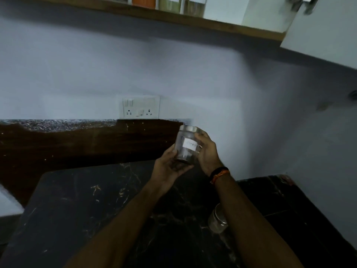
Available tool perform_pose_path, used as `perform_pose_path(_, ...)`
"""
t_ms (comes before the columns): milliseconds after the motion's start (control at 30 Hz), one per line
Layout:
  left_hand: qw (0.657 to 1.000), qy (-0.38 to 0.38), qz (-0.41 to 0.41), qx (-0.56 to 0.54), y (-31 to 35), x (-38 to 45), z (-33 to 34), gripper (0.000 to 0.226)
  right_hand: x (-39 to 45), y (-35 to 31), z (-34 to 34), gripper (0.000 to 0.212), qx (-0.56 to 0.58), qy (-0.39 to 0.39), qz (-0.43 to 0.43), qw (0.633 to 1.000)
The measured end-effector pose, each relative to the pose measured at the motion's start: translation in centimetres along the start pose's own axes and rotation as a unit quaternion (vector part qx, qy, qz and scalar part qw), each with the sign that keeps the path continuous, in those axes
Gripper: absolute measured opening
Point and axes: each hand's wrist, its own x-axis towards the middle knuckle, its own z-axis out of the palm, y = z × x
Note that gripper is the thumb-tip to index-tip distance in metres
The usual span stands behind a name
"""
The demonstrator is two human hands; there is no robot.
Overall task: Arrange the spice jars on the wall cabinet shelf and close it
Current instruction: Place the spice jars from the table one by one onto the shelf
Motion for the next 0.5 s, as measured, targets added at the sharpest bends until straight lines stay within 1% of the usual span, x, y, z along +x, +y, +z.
perform_pose_path(133, 0.999, 0.011, 0.005, -0.050, 1.1, 1.1, 2.4, 0.045, 0.5, -3.7, 0.4, 0.046, -0.033, -0.012, -0.027, 0.999)
perform_pose_path(267, 0.997, 0.020, 0.020, -0.075, 2.6, 2.4, 5.4, 0.037, 0.9, -7.5, 1.3, 0.041, -0.023, -0.016, -0.068, 0.997)
perform_pose_path(333, 0.996, 0.010, 0.032, -0.086, 3.7, 3.1, 7.3, 0.036, 0.9, -9.7, 1.8, 0.043, -0.024, -0.020, -0.094, 0.995)
perform_pose_path(400, 0.994, -0.006, 0.043, -0.099, 5.1, 3.8, 9.1, 0.040, 0.9, -12.0, 2.4, 0.048, -0.024, -0.027, -0.125, 0.991)
perform_pose_path(500, 0.993, -0.040, 0.059, -0.091, 7.2, 4.6, 11.6, 0.042, 0.8, -15.3, 3.2, 0.051, -0.038, -0.035, -0.173, 0.984)
